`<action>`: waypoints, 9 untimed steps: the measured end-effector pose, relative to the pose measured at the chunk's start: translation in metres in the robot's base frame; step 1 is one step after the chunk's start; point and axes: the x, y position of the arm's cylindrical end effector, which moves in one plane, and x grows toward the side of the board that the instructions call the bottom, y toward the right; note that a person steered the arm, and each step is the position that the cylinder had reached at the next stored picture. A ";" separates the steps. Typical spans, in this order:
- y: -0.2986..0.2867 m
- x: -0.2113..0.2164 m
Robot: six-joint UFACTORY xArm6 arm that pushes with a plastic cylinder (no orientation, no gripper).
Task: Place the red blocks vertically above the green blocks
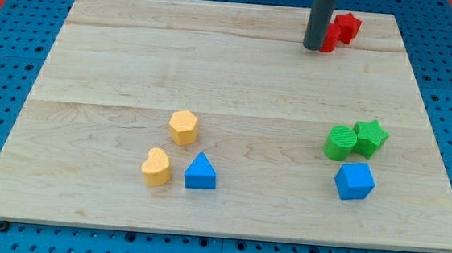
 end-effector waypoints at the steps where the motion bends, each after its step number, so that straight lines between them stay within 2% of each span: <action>1: 0.006 0.000; 3: 0.021 0.019; 4: 0.075 0.029; 5: 0.134 0.005; 6: 0.176 -0.037; 7: 0.178 -0.088; 8: 0.146 -0.095; 9: 0.089 -0.083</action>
